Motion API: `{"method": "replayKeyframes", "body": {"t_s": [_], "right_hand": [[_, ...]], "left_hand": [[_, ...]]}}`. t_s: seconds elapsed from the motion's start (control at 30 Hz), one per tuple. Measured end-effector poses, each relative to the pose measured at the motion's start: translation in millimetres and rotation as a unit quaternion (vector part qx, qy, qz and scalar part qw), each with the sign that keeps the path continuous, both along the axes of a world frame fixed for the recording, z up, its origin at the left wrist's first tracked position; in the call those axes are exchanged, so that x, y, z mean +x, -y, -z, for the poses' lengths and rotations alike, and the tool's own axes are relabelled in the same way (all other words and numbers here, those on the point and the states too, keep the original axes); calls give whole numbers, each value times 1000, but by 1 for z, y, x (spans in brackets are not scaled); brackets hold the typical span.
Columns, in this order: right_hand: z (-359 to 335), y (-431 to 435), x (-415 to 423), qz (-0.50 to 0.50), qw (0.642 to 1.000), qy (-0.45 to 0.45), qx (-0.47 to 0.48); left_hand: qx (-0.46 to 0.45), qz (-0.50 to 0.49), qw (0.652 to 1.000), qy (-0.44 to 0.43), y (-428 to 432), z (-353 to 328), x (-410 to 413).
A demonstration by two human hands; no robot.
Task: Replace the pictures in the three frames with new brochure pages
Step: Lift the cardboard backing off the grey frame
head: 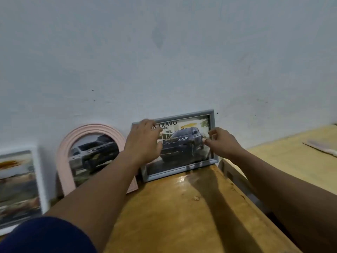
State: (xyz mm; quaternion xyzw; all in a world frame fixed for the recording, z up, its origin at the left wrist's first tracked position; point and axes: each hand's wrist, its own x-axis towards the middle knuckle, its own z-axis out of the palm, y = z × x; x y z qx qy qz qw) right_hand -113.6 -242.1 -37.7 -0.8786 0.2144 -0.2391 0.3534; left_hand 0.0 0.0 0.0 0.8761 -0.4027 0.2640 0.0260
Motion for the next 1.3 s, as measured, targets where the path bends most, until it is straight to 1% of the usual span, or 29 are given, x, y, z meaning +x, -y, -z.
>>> {"method": "replayKeyframes", "body": {"t_s": [0.07,0.13,0.27,0.37,0.47,0.57,0.7,0.97,1.07,1.13,1.23,1.3], "right_hand": [[2,10,11,29,999,10,13],[6,18,21,37,999,17,27],[14,29,35,39,993,49,97],[17,27,36,50,988,84,118],[16,23,25,67,986,111,107],[11,18,3,67,987,116,89],[3,7,-35,52,987,133,73],[-43,-21,-102,33,985,167,42],[-65,-30,-124,20,984,171,40],[-77,-37,-136,4,987,158,40],[-89,-52,-149,-27,992,121,27],[-97,-67,-153,-56,994,91,31]], "left_hand": [[-10,-1,999,42,11,2,14],[-18,-5,997,75,21,6,24],[-56,-5,992,108,30,13,31],[-68,-8,992,104,30,14,28],[-93,-5,992,88,31,7,16],[-119,16,991,60,24,0,2],[-142,51,989,-5,7,-12,-19],[-176,60,980,-69,-25,-57,-76],[-184,58,975,-107,-40,-70,-96],[-181,54,970,-151,-54,-72,-107],[-169,39,954,-245,-80,-66,-119],[-159,27,943,-292,-100,-59,-124]]}}
